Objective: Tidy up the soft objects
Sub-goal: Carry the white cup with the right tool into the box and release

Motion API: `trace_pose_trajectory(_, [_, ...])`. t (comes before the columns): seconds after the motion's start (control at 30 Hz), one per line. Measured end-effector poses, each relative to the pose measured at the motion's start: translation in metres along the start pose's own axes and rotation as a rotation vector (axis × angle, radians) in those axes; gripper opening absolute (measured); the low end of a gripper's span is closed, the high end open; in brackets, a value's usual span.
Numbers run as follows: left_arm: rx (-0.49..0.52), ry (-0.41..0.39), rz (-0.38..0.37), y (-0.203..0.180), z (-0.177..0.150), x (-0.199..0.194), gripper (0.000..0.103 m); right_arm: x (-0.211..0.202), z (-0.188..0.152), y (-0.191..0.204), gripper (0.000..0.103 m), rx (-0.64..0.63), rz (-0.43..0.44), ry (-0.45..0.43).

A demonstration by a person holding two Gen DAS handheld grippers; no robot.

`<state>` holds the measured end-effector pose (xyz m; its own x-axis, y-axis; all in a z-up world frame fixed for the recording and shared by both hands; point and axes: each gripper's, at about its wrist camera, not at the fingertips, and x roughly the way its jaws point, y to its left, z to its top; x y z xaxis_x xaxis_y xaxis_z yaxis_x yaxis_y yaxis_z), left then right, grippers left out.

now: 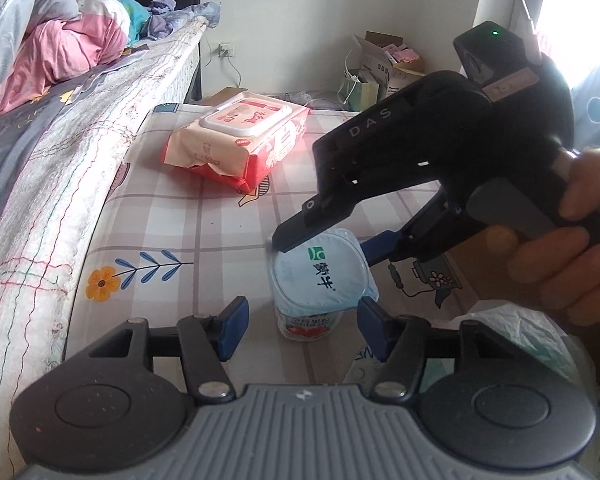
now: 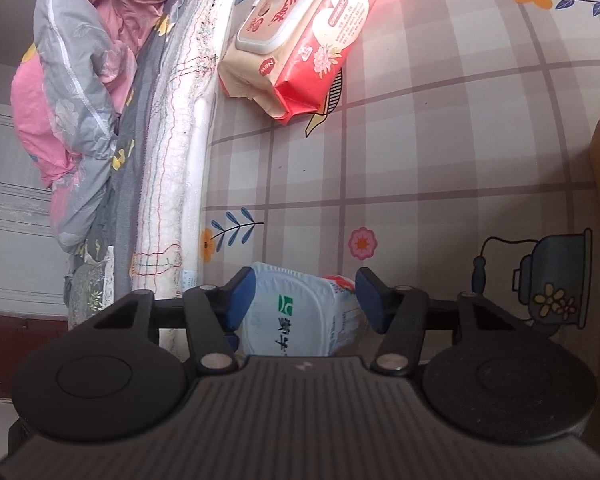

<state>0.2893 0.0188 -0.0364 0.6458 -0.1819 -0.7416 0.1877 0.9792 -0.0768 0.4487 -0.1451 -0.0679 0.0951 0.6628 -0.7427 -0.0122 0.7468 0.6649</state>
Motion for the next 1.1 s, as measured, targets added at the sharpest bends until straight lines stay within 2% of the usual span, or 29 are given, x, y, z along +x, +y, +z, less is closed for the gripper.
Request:
trace_pose_trajectory(0.13, [0.046,0.022,-0.031,-0.010,0.002,0.009,0.061,0.001,-0.001,-0.001,0.052,0.009,0.012,0.008])
trace_pose_trajectory(0.33, [0.085,0.034,-0.001,-0.018,0.002,0.019,0.061,0.000,-0.003,-0.008,0.052,0.030,0.034,0.018])
trace_pose_trajectory(0.53, [0.052,0.030,0.043,-0.011,0.008,0.023,0.046,-0.002,-0.005,-0.004,0.045,-0.005,0.029,-0.004])
trace_pose_trajectory(0.7, [0.037,0.013,0.023,-0.011,0.011,0.015,0.041,-0.006,-0.007,-0.001,0.038,-0.022,0.027,-0.017])
trace_pose_trajectory(0.9, [0.037,-0.008,0.027,-0.014,0.013,0.002,0.041,-0.014,-0.011,0.006,0.037,-0.046,0.028,-0.036])
trace_pose_trajectory(1.1, [0.039,-0.062,0.023,-0.025,0.018,-0.034,0.041,-0.044,-0.026,0.020,0.037,-0.074,0.057,-0.071])
